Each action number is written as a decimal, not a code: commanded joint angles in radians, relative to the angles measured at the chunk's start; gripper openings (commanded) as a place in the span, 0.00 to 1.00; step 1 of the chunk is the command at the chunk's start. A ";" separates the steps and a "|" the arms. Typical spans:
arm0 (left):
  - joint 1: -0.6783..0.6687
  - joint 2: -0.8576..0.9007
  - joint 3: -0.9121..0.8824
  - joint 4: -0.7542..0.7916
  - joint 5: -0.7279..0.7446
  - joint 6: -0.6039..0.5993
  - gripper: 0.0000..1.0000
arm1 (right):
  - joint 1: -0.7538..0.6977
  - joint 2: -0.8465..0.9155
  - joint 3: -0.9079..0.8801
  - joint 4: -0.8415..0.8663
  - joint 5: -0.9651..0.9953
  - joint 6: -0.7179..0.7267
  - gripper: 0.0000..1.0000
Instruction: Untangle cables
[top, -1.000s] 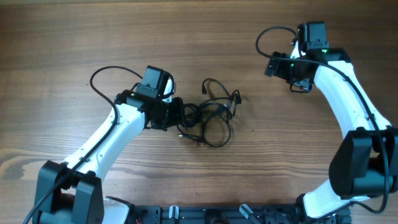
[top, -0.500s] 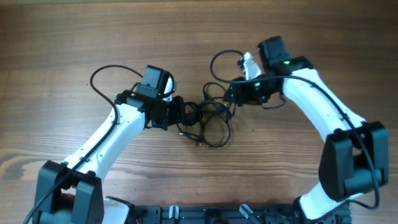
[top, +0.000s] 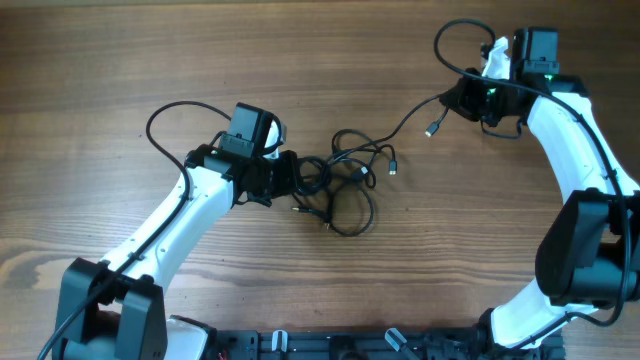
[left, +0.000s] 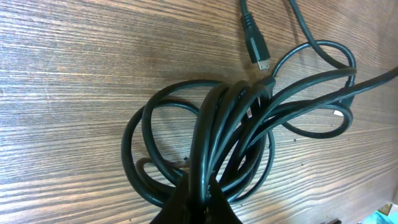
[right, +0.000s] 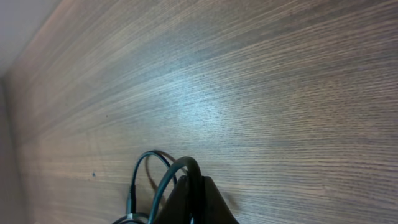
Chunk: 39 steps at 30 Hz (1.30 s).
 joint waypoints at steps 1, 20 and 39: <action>0.004 0.004 -0.005 -0.018 -0.025 0.010 0.04 | -0.014 0.009 0.021 0.018 0.056 0.021 0.05; 0.016 -0.307 0.061 0.245 0.110 -0.199 0.04 | 0.328 -0.423 0.027 -0.147 -0.132 0.021 0.84; 0.042 -0.301 0.061 0.341 0.128 -0.137 0.04 | 0.489 -0.097 0.021 0.148 -0.432 0.257 0.43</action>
